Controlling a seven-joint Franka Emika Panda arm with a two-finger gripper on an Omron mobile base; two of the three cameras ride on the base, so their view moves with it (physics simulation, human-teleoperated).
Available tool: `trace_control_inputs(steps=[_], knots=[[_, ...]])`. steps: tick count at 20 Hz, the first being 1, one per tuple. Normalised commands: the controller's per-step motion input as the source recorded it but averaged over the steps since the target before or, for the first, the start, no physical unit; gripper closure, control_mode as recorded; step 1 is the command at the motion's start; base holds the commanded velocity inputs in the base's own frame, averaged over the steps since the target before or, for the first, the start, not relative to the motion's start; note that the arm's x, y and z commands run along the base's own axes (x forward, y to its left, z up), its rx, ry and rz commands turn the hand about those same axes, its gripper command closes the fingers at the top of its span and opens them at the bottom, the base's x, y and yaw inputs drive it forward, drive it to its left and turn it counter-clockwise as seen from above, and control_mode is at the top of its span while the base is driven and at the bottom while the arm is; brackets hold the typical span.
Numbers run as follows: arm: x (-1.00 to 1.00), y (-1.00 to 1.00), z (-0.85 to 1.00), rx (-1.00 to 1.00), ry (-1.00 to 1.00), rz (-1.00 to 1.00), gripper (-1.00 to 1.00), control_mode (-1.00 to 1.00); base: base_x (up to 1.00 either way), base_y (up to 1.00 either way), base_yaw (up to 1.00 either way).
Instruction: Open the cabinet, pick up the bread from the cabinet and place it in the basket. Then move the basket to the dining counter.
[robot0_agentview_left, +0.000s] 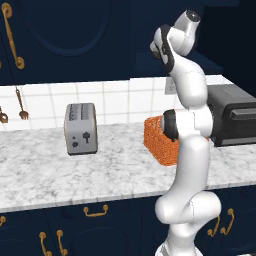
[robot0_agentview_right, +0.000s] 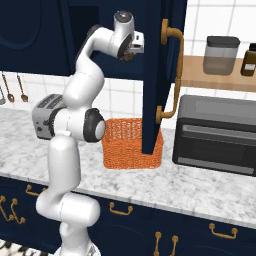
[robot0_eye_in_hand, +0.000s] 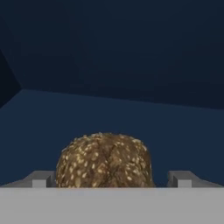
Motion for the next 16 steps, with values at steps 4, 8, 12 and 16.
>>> trace_control_inputs(steps=[4, 8, 12, 16], knots=[[0.00, 0.33, -0.55, 0.00, 0.00, 0.11, -1.00, -1.00, 0.00, 0.00, 0.00], [0.05, 0.44, -0.64, 0.00, 0.00, 0.13, -1.00, -1.00, 0.00, 0.00, 0.00], [0.10, 0.60, -0.92, 0.00, 0.00, 0.14, 1.00, -1.00, 0.00, 0.00, 0.00], [-0.15, 0.79, -0.97, 0.00, -0.07, 0.12, 1.00, -1.00, 0.00, 0.00, 0.00]])
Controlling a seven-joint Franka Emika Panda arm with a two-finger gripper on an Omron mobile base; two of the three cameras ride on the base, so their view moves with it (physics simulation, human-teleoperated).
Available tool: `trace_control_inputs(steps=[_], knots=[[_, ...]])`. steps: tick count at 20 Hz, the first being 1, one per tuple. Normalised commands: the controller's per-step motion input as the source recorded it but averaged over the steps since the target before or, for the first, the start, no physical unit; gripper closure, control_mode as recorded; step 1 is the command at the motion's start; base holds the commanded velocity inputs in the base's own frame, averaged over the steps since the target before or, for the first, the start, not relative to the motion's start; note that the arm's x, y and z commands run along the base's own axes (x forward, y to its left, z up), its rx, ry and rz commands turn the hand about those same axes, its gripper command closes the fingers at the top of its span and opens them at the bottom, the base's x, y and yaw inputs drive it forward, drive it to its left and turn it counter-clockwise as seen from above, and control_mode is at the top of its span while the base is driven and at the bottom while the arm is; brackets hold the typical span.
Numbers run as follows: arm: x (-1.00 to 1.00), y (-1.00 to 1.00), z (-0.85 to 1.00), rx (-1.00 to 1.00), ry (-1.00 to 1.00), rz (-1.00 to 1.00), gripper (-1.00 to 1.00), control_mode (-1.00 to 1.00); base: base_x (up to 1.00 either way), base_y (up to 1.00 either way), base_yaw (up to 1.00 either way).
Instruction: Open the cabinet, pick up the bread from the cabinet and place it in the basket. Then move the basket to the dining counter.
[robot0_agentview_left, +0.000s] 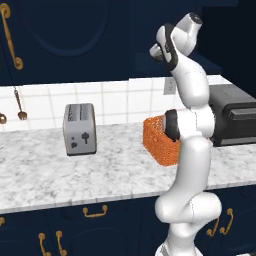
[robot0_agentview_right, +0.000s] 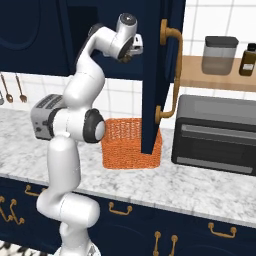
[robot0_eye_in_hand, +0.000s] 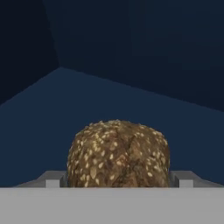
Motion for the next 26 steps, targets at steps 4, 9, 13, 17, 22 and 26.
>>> trace_control_inputs(steps=[4, 9, 13, 17, 22, 26], knots=[[-0.52, 0.70, -0.70, 0.00, -0.22, 0.06, 1.00, -1.00, 0.00, 0.00, 0.00], [-0.43, 0.19, 0.06, 0.00, -0.06, -0.01, 1.00, -1.00, 0.00, 0.00, 0.00], [-0.65, -0.32, 0.66, 0.00, 0.17, -0.10, 1.00, -1.00, 0.00, 0.00, 0.00], [-0.88, -0.34, 0.61, 0.00, 0.33, -0.14, 1.00, -1.00, 0.00, 0.00, 0.00], [-1.00, 0.00, -0.20, -0.06, 0.04, -0.13, 1.00, -1.00, 0.00, 0.00, 0.00], [-1.00, 0.00, -0.83, -0.07, -0.17, -0.05, 1.00, -1.00, 0.00, 0.00, 0.00]])
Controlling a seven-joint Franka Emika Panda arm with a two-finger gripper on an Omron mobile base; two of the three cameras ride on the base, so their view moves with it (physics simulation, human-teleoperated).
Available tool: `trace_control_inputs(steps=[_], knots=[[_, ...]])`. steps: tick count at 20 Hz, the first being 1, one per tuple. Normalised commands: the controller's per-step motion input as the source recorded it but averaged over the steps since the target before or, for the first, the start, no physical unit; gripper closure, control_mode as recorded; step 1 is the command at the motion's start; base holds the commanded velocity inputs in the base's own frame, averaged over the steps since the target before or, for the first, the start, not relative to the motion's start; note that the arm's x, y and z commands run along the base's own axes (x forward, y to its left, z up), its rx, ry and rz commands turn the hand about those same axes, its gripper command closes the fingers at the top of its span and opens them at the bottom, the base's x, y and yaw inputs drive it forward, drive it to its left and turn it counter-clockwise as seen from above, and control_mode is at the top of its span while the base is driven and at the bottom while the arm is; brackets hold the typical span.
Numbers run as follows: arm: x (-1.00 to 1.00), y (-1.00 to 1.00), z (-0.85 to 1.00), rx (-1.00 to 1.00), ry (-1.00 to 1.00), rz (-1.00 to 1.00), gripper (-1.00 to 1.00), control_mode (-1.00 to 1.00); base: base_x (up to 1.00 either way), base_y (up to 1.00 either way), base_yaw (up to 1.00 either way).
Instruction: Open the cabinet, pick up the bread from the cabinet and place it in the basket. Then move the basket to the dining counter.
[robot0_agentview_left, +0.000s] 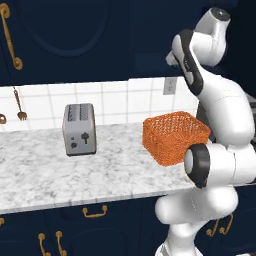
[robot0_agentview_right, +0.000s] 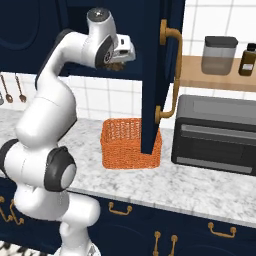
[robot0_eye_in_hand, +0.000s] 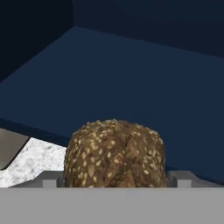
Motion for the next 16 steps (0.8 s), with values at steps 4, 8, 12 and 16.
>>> trace_control_inputs(steps=[4, 8, 12, 16], knots=[[-1.00, 0.11, -1.00, -0.06, -0.10, -0.07, 1.00, -1.00, 0.00, 0.00, 0.00], [-1.00, 0.22, -0.93, -0.02, 0.07, -0.17, 1.00, -1.00, 0.00, 0.00, 0.00], [-0.45, 0.06, -0.73, 0.00, 0.19, -0.25, 1.00, -1.00, 0.00, 0.00, 0.00], [0.28, 0.00, -0.61, 0.00, 0.27, -0.17, 1.00, -1.00, 0.00, 0.00, 0.00]])
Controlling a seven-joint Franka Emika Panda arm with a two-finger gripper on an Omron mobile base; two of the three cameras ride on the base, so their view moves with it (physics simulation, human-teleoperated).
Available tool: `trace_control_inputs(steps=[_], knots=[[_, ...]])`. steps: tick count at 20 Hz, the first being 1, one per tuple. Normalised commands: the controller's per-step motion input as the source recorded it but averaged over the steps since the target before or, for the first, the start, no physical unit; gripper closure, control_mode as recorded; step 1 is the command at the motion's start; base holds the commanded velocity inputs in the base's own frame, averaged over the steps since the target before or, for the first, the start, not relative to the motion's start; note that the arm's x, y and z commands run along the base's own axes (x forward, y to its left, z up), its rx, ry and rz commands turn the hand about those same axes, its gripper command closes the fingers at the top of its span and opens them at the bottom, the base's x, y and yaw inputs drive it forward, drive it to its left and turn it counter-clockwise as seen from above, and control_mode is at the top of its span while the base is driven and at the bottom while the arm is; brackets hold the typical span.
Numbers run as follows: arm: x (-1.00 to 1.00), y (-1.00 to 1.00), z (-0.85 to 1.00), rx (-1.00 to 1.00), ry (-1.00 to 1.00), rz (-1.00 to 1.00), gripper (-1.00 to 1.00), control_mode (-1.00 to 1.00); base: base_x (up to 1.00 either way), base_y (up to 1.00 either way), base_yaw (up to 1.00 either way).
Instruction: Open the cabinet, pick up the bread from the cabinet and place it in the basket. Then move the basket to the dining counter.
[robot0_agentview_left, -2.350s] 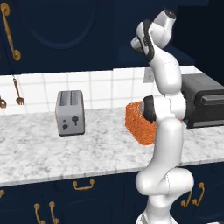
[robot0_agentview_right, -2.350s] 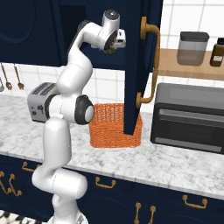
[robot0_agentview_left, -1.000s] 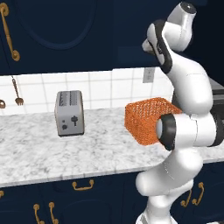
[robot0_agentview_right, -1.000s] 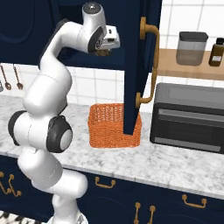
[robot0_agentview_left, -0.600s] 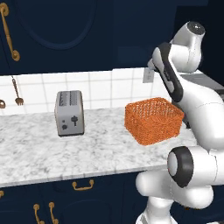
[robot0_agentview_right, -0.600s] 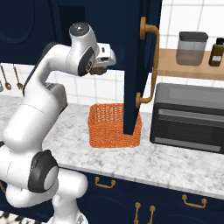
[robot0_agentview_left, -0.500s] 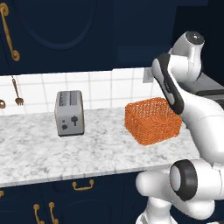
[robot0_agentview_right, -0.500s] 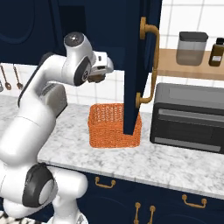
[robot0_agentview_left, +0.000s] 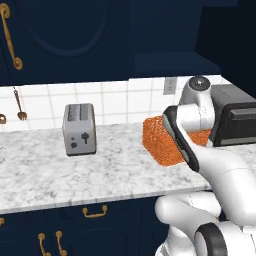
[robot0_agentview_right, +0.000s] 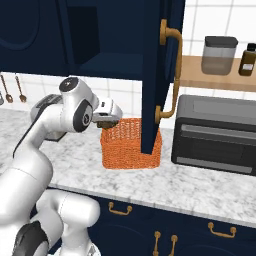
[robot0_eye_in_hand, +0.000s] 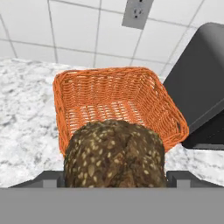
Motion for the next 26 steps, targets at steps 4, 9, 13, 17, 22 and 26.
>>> trace_control_inputs(steps=[4, 9, 13, 17, 22, 26], knots=[[0.61, 0.00, -0.41, 0.00, 0.17, -0.04, 1.00, -1.00, 0.00, 0.00, 0.00], [0.59, -0.04, -0.28, 0.01, 0.14, -0.01, 1.00, -1.00, 0.00, 0.00, 0.00], [0.34, -0.21, -0.30, 0.02, 0.04, 0.00, 1.00, -1.00, 0.00, 0.00, 0.00], [0.33, -0.34, -0.37, 0.03, 0.00, 0.00, 1.00, -1.00, 0.00, 0.00, 0.00], [0.36, -0.22, -0.47, 0.05, 0.01, 0.00, 1.00, -1.00, 0.00, 0.00, 0.00], [0.43, -0.12, -0.48, 0.06, 0.09, 0.00, 1.00, -1.00, 0.00, 0.00, 0.00]])
